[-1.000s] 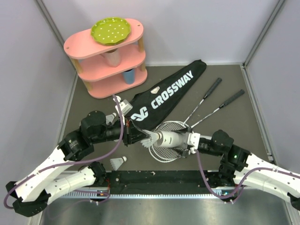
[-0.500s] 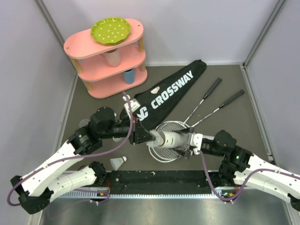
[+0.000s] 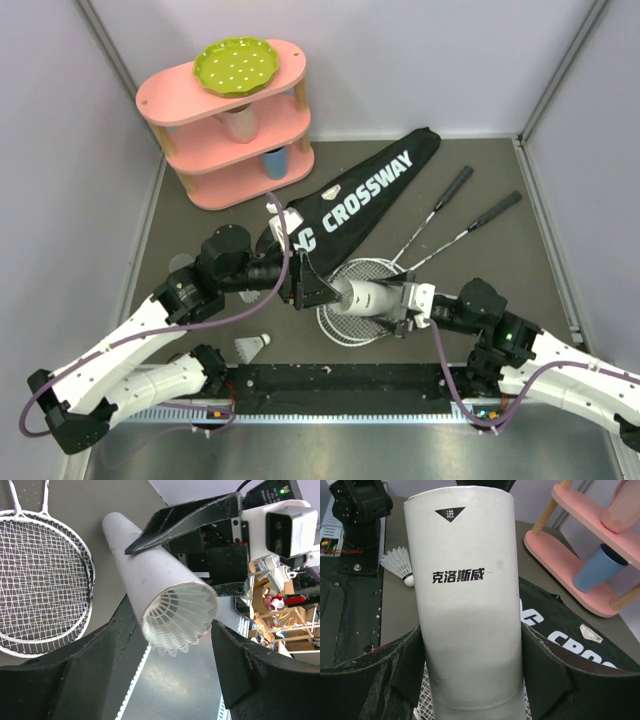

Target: Pack up the badminton gear

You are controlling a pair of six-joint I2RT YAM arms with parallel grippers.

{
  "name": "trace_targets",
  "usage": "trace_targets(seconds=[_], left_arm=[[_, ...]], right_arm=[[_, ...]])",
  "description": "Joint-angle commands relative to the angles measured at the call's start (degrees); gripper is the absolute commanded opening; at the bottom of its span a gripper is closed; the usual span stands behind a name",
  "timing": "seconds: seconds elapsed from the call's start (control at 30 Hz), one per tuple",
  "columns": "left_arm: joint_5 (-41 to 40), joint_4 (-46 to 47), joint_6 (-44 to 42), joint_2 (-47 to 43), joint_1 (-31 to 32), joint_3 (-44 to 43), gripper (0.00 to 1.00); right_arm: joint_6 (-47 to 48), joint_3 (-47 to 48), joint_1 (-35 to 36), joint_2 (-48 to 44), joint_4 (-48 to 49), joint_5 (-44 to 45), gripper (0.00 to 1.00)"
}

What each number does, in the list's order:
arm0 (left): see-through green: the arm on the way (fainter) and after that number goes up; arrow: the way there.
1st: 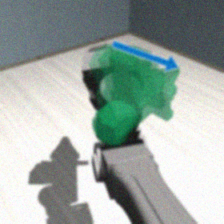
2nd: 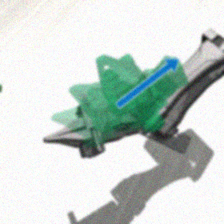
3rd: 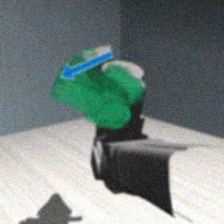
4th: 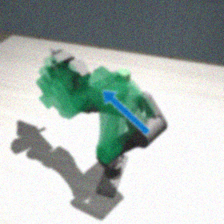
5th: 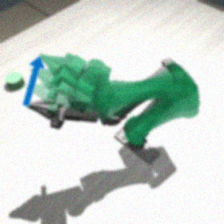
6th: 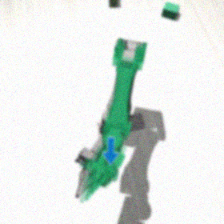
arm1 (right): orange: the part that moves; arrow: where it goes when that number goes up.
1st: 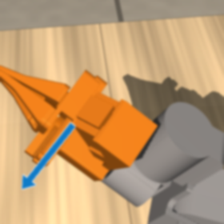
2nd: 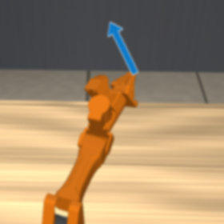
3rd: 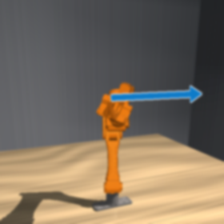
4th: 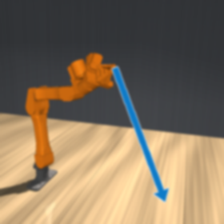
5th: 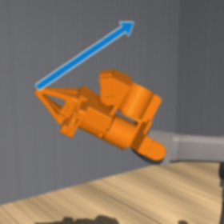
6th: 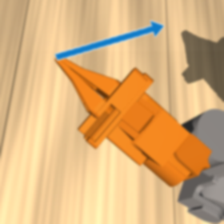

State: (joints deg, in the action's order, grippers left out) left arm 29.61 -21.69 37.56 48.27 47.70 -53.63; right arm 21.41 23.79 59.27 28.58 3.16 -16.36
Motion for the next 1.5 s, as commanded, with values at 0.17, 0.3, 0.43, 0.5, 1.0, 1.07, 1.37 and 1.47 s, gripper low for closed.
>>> trace_targets(seconds=[0.17,0.3,0.43,0.5,1.0,1.07,1.37,1.47], left_arm=[[-3.1,5.4,4.7,-2.7,-0.2,4.0,0.79],[-11.0,-3.4,4.5,-7.4,-0.2,1.3,0.9],[-24.7,-16.5,6.3,-9.1,-0.8,-0.9,0.9],[-29.1,-23.3,8.1,-9.4,-1.2,-0.8,0.89],[-64.3,-29.3,18.3,-0.9,-4.0,10.0,0.96],[-67.2,-32.6,16.3,5.5,-4.1,6.5,0.92],[-76.1,-27.5,14.6,19.7,-4.2,10.3,0.63],[-76.3,-26.0,15.3,23.1,-4.4,9.9,0.6]], right_arm=[[-3.0,1.6,0.6,-4.7,6.5,1.2,0.18],[-3.0,1.9,0.6,-5.5,5.5,2.1,0.18],[-3.7,-0.1,0.6,-7.2,9.5,3.2,0.2],[-4.4,-0.7,0.6,-7.3,9.5,5.3,0.2],[-4.7,-1.8,0.6,-7.2,8.1,7.9,0.2],[-5.1,-0.2,0.6,-7.2,6.7,7.9,0.2],[-6.6,-0.3,0.6,-13.5,6.6,10.2,0.21],[-6.7,1.2,0.6,-13.5,3.6,9.9,0.21]])
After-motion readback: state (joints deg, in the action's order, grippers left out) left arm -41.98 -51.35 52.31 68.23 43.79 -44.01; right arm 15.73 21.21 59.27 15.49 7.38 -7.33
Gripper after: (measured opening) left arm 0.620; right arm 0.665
